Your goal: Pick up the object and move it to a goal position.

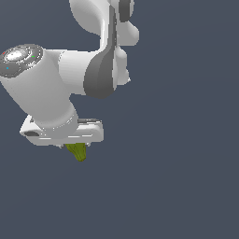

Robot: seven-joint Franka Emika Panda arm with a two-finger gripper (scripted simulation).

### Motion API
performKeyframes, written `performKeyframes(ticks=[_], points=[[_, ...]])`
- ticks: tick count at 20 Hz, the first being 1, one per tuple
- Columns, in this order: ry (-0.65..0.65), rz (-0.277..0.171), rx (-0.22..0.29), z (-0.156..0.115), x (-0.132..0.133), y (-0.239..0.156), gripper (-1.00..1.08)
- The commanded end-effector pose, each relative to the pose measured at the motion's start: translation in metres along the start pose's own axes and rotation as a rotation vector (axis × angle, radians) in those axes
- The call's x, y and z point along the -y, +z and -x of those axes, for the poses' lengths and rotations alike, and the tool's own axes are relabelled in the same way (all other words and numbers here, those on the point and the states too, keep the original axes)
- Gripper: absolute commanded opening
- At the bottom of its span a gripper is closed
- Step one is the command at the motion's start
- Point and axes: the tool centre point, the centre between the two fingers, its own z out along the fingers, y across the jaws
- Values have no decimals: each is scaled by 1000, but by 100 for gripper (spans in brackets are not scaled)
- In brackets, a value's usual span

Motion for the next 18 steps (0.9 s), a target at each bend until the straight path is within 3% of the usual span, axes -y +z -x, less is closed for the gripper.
performKeyframes(ticks=[1,18], points=[[0,0,-2,-6,-6,-11,-100],[-1,1,-2,-28,-30,-48,-100]])
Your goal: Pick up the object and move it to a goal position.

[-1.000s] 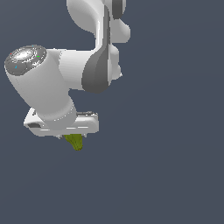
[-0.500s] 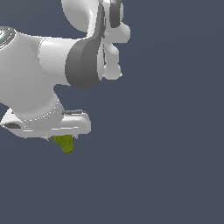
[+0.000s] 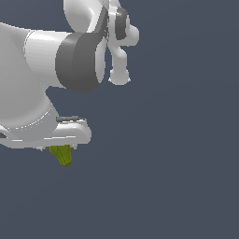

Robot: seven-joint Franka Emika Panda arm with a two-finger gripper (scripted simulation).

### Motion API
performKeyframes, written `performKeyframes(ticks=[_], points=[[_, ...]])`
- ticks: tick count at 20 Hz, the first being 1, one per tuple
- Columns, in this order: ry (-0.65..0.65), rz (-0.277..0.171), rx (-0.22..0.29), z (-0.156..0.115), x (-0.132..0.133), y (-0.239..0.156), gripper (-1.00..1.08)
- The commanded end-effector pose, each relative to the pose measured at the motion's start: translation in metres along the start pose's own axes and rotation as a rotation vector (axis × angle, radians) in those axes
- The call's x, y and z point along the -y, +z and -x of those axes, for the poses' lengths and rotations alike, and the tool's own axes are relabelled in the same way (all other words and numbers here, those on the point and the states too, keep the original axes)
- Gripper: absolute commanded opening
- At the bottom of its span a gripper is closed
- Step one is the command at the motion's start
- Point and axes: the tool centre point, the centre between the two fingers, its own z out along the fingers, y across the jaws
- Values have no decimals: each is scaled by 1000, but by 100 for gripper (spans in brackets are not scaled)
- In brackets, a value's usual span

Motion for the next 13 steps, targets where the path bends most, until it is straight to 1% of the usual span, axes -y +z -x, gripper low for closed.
performKeyframes(ticks=[1,13], points=[[0,1,-2,-2,-2,-4,-100],[0,1,-2,-4,-4,-8,-100]])
